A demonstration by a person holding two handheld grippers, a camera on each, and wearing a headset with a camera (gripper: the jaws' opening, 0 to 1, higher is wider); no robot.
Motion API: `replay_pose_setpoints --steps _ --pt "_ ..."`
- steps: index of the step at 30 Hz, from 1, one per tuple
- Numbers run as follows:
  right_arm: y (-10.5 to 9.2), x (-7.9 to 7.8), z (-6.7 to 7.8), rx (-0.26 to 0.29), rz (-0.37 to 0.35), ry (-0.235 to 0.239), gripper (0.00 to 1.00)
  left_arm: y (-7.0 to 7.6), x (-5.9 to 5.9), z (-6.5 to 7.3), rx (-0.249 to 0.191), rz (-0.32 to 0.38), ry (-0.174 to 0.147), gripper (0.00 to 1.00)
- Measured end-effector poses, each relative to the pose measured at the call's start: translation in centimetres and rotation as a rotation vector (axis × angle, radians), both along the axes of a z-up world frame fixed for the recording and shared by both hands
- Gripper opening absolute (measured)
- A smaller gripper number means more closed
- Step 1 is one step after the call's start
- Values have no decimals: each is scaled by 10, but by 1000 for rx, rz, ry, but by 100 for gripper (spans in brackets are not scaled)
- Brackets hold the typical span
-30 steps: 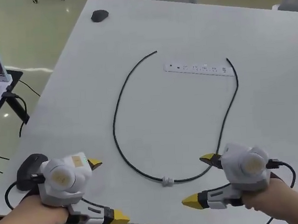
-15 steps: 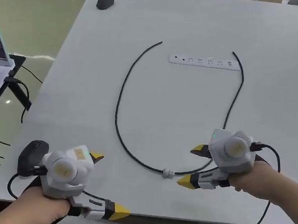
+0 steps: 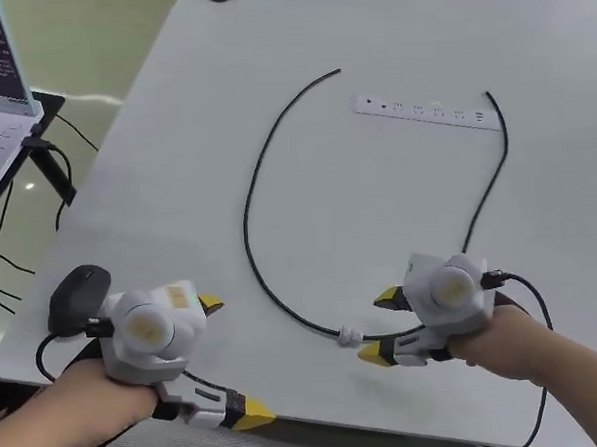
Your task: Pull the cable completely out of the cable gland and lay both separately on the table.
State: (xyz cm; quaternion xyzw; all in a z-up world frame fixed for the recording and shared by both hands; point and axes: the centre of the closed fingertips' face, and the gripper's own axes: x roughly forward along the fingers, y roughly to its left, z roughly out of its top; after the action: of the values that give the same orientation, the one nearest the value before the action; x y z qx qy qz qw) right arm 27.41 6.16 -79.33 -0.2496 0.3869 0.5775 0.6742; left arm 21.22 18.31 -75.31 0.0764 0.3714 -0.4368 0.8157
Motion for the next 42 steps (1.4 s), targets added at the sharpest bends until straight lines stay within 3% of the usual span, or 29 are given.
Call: replay_pose_setpoints --steps 13,30,42 --pt "-2 -4 -21 -59 76 8 35 1 -6 -2 7 -6 16 95" --pt "-4 -1 -25 -76 96 7 24 2 -4 -2 8 -7 21 94" --pt "8 -2 -25 -44 101 19 18 4 -2 -2 5 0 23 94"
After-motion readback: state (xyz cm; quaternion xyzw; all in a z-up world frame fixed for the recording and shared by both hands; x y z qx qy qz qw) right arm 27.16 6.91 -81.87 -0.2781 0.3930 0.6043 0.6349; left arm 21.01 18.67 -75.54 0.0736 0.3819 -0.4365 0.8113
